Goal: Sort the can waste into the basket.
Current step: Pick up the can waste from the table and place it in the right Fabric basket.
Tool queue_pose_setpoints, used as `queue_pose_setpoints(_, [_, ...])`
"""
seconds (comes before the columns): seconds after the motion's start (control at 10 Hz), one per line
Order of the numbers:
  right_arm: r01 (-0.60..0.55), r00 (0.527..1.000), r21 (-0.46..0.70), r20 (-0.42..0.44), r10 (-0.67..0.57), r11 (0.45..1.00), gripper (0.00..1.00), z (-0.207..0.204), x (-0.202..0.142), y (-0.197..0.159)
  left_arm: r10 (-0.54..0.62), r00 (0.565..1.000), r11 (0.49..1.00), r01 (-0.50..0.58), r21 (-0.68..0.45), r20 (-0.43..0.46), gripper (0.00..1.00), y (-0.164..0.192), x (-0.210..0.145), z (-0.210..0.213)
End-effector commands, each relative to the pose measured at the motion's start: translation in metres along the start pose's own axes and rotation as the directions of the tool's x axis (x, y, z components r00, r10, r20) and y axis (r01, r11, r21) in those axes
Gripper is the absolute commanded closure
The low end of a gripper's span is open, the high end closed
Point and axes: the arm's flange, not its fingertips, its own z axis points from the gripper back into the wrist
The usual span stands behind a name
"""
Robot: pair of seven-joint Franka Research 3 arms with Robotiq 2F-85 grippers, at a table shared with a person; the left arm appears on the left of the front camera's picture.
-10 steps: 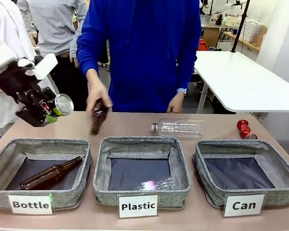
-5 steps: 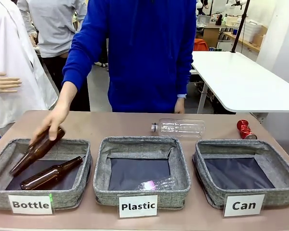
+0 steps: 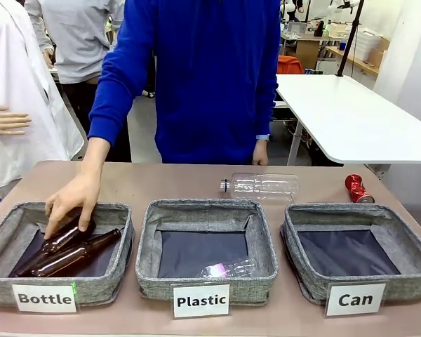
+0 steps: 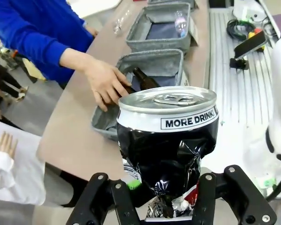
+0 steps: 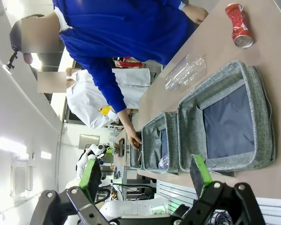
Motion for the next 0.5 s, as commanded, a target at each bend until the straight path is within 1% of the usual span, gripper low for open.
queue_pose_setpoints(0.0, [-0.026,1.0,0.023,0.013,0.025,0.999,0.0,0.0,0.001,0.001,-0.046,0.999,0.998,0.046,-0.033,-0.003,1.0,0.031,0.01,-0.008])
queue_pose_setpoints(0.1, [-0.026,1.0,0.023,0.013,0.025,0.999,0.0,0.0,0.001,0.001,-0.006,1.0,1.0,0.006,-0.027,0.005,1.0,0.033,0.013,-0.01])
queue_pose_setpoints(0.2, [-0.026,1.0,0.023,0.013,0.025,0.999,0.0,0.0,0.001,0.001,0.002,1.0,1.0,-0.002,-0.024,0.012,1.0,0.037,0.019,-0.015])
queue_pose_setpoints(0.3, [-0.026,1.0,0.023,0.013,0.025,0.999,0.0,0.0,0.001,0.001,0.034,0.999,0.999,-0.034,-0.016,0.035,1.0,0.042,0.03,-0.021])
queue_pose_setpoints(0.4, [-0.026,1.0,0.023,0.013,0.025,0.999,0.0,0.0,0.001,0.001,0.117,0.992,0.993,-0.117,-0.009,0.053,1.0,0.055,0.058,-0.037])
